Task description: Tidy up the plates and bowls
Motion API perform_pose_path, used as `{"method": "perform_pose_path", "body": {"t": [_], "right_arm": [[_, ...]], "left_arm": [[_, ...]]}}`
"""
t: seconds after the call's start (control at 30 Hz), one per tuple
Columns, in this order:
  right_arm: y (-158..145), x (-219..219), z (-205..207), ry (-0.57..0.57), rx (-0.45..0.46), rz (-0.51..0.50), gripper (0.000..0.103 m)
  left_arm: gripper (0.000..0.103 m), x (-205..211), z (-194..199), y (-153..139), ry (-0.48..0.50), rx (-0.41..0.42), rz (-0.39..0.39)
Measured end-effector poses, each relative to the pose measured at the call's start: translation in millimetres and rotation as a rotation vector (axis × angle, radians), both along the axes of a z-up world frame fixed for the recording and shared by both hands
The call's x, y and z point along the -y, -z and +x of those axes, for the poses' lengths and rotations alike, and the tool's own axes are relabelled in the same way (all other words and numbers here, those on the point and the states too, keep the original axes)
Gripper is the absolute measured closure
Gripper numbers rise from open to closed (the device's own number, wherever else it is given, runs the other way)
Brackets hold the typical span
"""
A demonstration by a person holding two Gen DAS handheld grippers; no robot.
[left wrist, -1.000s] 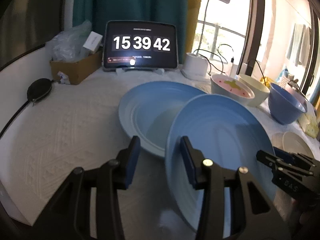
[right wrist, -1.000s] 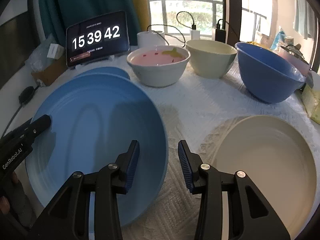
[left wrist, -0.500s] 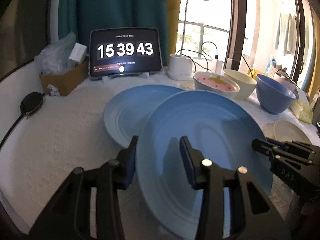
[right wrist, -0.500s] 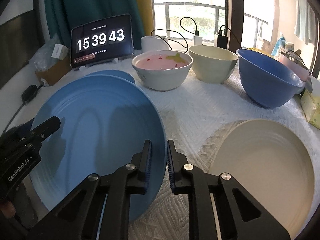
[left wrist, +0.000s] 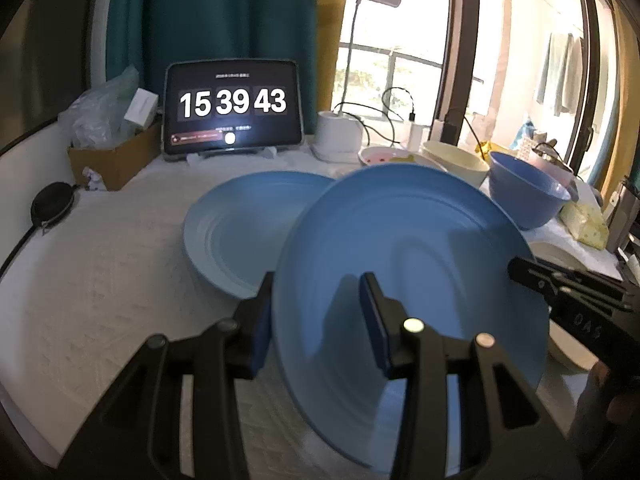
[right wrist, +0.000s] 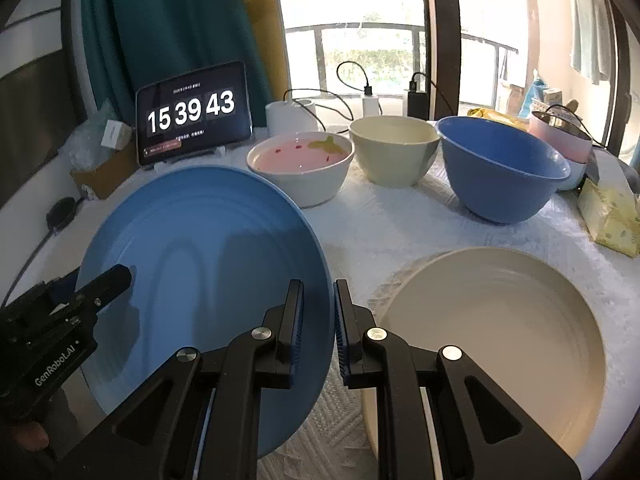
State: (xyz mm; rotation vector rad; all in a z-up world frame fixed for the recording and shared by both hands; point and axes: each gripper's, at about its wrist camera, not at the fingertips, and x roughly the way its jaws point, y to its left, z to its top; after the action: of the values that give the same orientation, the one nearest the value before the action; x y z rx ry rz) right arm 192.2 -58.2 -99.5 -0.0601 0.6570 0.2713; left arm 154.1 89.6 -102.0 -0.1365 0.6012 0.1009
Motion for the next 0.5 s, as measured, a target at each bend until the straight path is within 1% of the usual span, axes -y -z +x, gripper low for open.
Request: {"method": "perform_pose_path", "body": {"t": [0.23, 0.5], "right_arm": [[-11.7, 11.2, -8.9, 0.013, 0.035, 0.013, 0.087], [-18.9, 30.0, -13.4, 0.045, 0.054, 0.029, 0.087]], "left_arm": [[0.061, 9.9, -2.4, -8.0, 0.019, 0.011, -0.006], [0.061, 28.8, -0.8, -13.2, 0.060, 0.012, -0.009]]}}
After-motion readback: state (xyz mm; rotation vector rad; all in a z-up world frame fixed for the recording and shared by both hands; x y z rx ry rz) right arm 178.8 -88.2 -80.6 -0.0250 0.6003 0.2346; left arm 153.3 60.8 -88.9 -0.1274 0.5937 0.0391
